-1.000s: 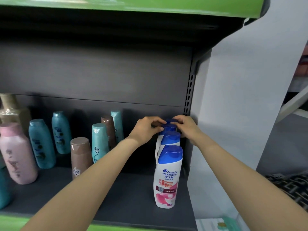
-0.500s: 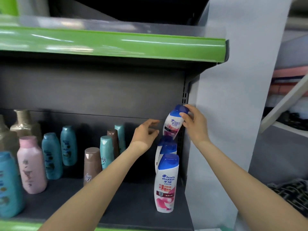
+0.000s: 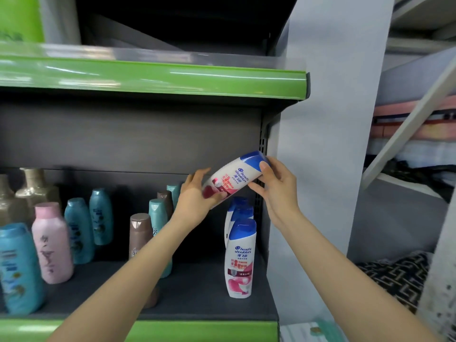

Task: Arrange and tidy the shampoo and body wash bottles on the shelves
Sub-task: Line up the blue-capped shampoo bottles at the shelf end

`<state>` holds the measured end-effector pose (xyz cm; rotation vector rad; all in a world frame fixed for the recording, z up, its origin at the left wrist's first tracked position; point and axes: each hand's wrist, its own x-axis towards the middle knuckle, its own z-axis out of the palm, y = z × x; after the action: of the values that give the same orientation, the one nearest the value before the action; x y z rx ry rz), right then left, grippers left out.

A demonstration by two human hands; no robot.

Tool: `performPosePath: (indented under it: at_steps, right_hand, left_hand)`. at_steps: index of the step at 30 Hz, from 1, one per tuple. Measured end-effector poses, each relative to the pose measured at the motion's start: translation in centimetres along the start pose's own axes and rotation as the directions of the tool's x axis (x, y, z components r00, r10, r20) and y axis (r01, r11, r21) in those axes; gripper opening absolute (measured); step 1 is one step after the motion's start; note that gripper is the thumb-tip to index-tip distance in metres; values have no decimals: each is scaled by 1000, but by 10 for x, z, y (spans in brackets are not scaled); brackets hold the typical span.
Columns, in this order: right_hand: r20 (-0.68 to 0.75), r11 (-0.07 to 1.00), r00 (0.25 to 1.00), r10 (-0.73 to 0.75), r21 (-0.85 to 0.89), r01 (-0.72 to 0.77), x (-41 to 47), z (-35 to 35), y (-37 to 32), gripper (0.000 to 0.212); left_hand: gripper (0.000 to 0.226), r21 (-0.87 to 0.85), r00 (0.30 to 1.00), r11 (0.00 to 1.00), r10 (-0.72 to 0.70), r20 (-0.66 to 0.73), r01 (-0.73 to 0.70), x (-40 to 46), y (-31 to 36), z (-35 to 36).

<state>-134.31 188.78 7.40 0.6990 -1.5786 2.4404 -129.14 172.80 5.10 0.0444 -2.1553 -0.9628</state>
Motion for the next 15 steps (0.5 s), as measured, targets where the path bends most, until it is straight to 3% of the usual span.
performPosePath:
  at_steps: [5, 9, 12, 15]
  right_hand:
    - [13, 979, 994, 111, 168, -112, -13, -1, 3, 24]
    - [-10, 955, 977, 213, 213, -206, -20, -2, 5, 12]
    - [-12, 944, 967, 255, 221, -247, -23, -3, 3, 15]
    - [12, 945, 963, 269, 189, -266, -24, -2, 0, 21]
  left_hand:
    - [66, -68, 997, 998, -17, -71, 12, -23, 3, -18]
    - [54, -133, 995, 991, 22, -94, -34, -43, 1, -29]
    - [57, -136, 995, 986, 87, -42, -92, -55, -3, -34]
    - [59, -154, 989, 980, 113, -92, -127, -61, -6, -37]
